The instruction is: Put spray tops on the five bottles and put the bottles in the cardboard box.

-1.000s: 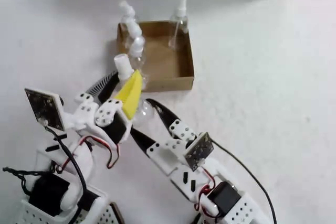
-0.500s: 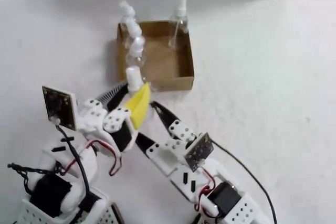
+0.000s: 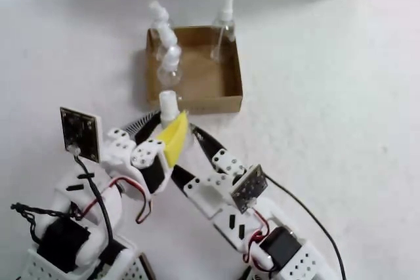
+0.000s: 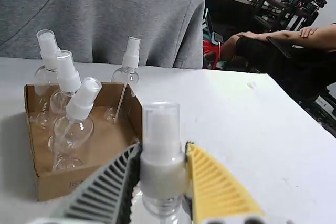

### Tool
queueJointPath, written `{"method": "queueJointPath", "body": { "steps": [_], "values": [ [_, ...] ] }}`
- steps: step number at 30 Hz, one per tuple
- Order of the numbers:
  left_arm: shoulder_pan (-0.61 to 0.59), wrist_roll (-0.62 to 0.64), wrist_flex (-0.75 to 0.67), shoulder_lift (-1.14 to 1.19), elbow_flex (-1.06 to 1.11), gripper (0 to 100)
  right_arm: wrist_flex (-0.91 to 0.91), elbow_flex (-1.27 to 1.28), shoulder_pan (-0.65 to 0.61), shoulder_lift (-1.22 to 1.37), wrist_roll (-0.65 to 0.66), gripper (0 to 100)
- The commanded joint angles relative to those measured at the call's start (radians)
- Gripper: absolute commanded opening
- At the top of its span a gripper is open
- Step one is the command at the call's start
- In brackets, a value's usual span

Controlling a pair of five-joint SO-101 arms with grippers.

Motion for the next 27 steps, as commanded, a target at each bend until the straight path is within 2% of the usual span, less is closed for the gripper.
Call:
{"method": "queueJointPath", "body": {
  "steps": [1,6,10,14,20,22,27],
  "values": [
    [0.01,-0.011,0.026,-0.005,-0.012,2,-0.015,-0.011,0.004,-0.007,-0.005,1.5],
    [0.01,-0.014,0.015,-0.133,0.035,2,-0.015,-0.011,0.016,-0.007,-0.005,1.5],
    [0.01,-0.109,-0.055,-0.26,0.167,2,-0.015,-0.011,0.036,-0.007,-0.008,1.5],
    [0.01,-0.126,-0.103,-0.371,0.273,2,-0.015,-0.011,0.036,-0.007,-0.048,1.5],
    [0.01,-0.132,-0.11,-0.383,0.282,2,-0.015,-0.011,0.041,-0.007,-0.049,1.5],
    [0.008,-0.132,-0.11,-0.383,0.282,5,-0.015,-0.011,0.041,-0.007,-0.051,1.5],
    [0.002,-0.124,-0.103,-0.383,0.281,20,-0.015,-0.011,0.041,-0.007,-0.051,1.5]
  ]
}}
